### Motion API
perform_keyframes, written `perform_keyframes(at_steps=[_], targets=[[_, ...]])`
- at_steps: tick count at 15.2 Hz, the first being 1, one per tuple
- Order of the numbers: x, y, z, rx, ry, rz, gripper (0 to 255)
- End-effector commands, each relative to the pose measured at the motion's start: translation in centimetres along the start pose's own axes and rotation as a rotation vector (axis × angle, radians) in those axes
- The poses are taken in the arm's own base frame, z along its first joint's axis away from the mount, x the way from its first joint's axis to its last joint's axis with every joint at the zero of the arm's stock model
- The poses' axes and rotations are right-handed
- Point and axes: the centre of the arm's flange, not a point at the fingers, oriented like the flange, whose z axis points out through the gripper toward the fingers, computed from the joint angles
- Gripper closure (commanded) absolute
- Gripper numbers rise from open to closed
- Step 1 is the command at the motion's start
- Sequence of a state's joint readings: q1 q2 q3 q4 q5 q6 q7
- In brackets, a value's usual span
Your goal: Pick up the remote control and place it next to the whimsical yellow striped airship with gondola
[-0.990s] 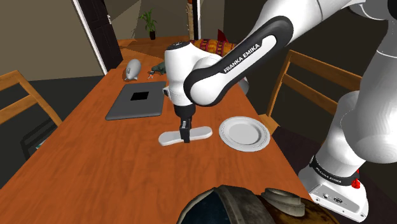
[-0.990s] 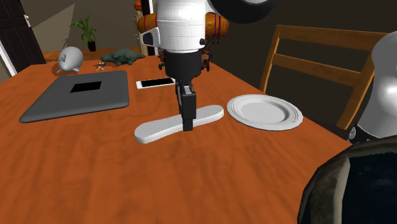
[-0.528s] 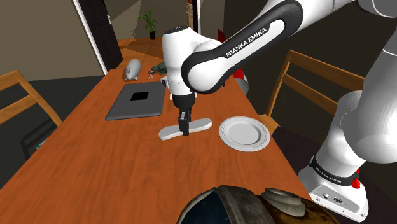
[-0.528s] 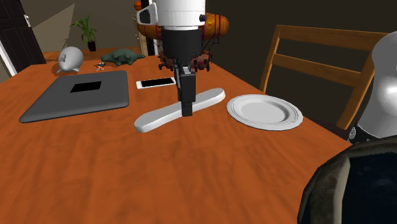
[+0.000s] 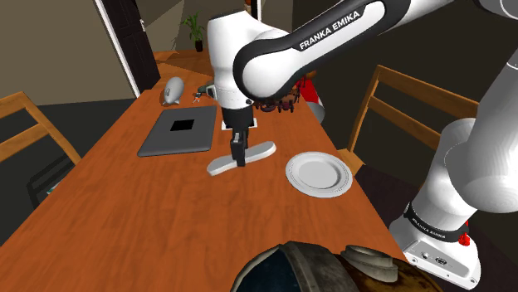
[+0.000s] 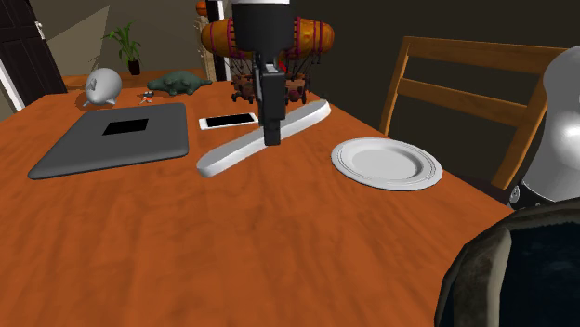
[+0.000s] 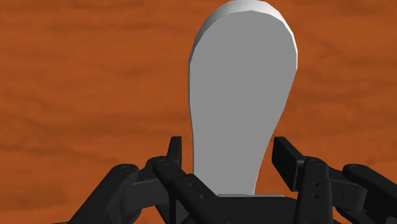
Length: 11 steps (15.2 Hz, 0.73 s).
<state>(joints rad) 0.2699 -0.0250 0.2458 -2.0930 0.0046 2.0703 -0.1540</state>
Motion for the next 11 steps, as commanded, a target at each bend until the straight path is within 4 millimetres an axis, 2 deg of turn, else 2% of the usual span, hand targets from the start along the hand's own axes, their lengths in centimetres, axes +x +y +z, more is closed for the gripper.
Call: perform_keyframes(at_steps=[1,11], targets=[[0.0,0.0,-1.1,0.000,0.000,0.000,255],[0.0,0.1,-6.4,0.000,0.000,0.000,255]])
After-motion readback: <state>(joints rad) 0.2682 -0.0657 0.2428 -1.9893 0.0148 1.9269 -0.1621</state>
